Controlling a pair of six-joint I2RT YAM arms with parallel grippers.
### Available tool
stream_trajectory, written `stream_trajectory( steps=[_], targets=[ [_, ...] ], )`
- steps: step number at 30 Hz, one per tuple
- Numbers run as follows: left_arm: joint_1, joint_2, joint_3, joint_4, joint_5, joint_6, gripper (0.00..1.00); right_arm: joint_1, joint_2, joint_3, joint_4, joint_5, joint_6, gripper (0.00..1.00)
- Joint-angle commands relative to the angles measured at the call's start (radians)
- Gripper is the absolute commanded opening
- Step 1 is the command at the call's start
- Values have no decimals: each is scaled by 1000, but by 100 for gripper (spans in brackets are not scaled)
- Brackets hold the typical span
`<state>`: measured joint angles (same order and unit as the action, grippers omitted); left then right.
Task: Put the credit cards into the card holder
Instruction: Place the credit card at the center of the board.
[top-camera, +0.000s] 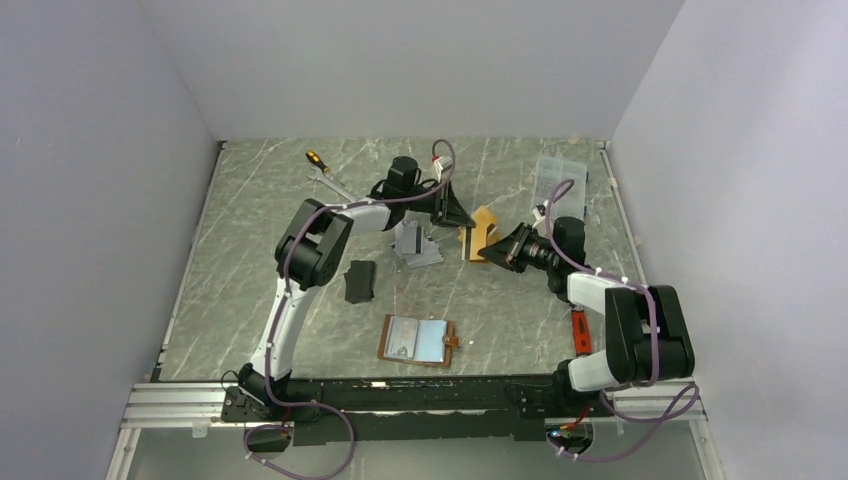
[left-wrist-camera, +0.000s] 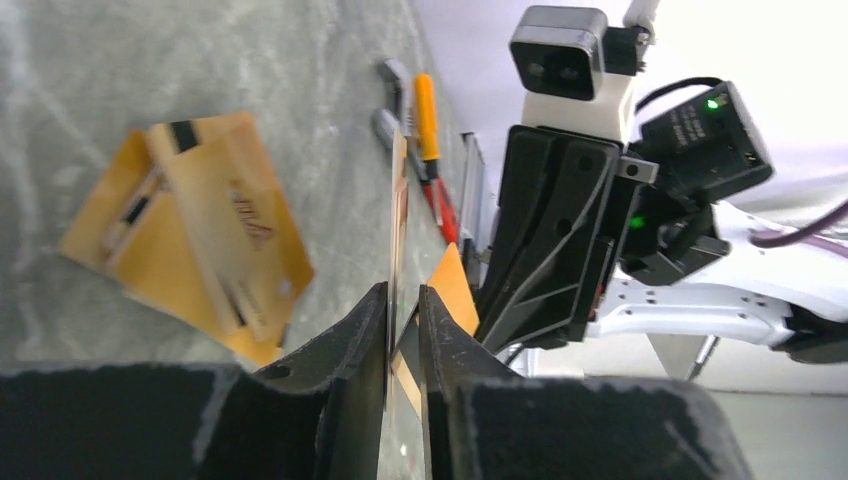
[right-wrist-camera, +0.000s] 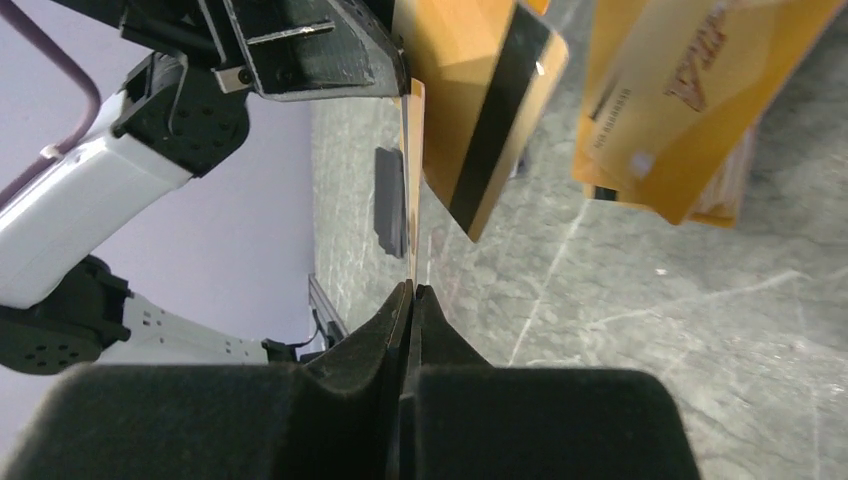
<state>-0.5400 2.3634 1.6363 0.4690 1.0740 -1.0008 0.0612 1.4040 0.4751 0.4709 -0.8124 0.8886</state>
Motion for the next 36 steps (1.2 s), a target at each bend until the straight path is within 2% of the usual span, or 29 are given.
stream_trajectory(
  steps=[1, 5, 10, 14, 16, 17, 19, 22, 30, 36],
  targets=[
    [2, 50, 57, -134, -77, 119, 20, -12, 60, 41, -42, 31, -16, 0],
    [-13, 75, 91, -242, -109, 190, 26, -27, 74, 30, -37, 30, -13, 0],
    [-18, 93, 128, -320, -148, 247, 26, -40, 43, 20, -68, 35, -37, 0],
    [-24, 97, 182, -427, -187, 322, 36, -47, 30, 18, -76, 24, -46, 0],
    [-24, 91, 188, -431, -183, 331, 39, -47, 16, 18, -85, 22, -52, 0],
    [-23, 89, 198, -444, -180, 338, 44, -47, 5, 16, -87, 22, -53, 0],
    [-24, 74, 206, -467, -177, 366, 72, -49, -13, 16, -103, 15, -67, 0],
    [-15, -3, 164, -510, -176, 403, 98, -50, -48, 19, -138, 2, -90, 0],
    [37, -266, -9, -477, -55, 427, 99, -50, -191, 21, -193, -39, -124, 0],
    [40, -457, -147, -336, 87, 371, 99, -36, -254, 72, -173, -94, -77, 0]
  ],
)
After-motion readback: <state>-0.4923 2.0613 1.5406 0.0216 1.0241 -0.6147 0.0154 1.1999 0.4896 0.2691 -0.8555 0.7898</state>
